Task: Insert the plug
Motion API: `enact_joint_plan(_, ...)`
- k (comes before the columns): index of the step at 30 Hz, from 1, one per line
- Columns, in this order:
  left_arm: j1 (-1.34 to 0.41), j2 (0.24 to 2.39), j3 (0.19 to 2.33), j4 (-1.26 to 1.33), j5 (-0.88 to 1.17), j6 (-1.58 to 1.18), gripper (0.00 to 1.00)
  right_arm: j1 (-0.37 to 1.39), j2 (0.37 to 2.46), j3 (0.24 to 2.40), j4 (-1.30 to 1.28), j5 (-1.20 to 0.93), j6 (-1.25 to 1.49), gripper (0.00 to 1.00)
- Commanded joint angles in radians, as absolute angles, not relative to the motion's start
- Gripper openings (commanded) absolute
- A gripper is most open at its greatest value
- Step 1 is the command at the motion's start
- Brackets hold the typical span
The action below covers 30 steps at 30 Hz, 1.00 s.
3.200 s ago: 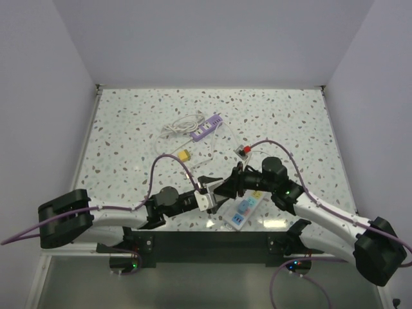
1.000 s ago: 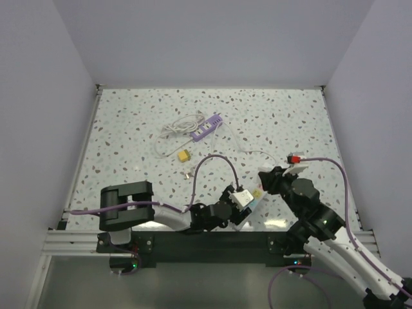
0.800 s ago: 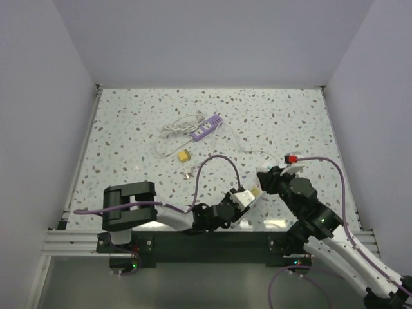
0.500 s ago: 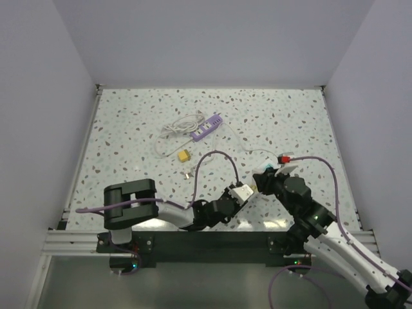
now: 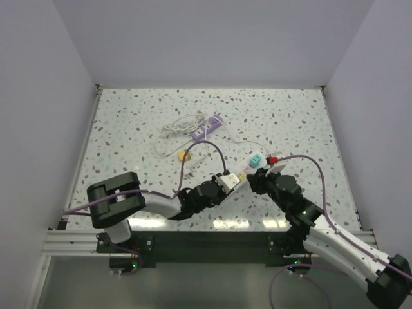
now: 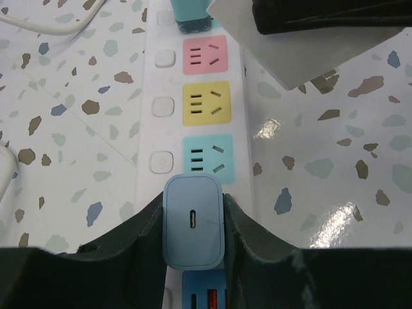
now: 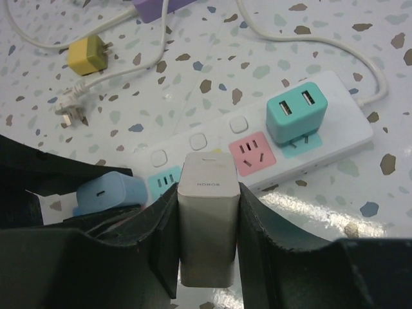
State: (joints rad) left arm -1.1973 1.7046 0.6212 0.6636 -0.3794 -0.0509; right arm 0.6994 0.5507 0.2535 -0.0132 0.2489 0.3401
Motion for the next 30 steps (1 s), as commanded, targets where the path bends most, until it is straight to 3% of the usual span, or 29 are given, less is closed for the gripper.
enact_joint_plan(1, -1.180, 1.663, 0.569, 0.633, -0.286, 0.072, 0.00, 0.701, 0.581, 0.236, 0.185, 0.210, 0.295, 0.00)
enact_joint_plan(7, -1.152, 1.646, 0.540, 0.632, -0.143, 0.133, 0.00, 0.701, 0.623, 0.152, 0.391, 0.192, 0.265, 0.00)
enact_joint_plan(16, -1.092, 1.628, 0.541, 0.559, -0.008, 0.150, 0.00, 0.701, 0.632, 0.109, 0.483, 0.259, 0.226, 0.00)
enact_joint_plan(30, -1.043, 1.574, 0.534, 0.476, 0.109, 0.152, 0.00, 0.701, 0.916, 0.086, 0.778, 0.307, 0.141, 0.00)
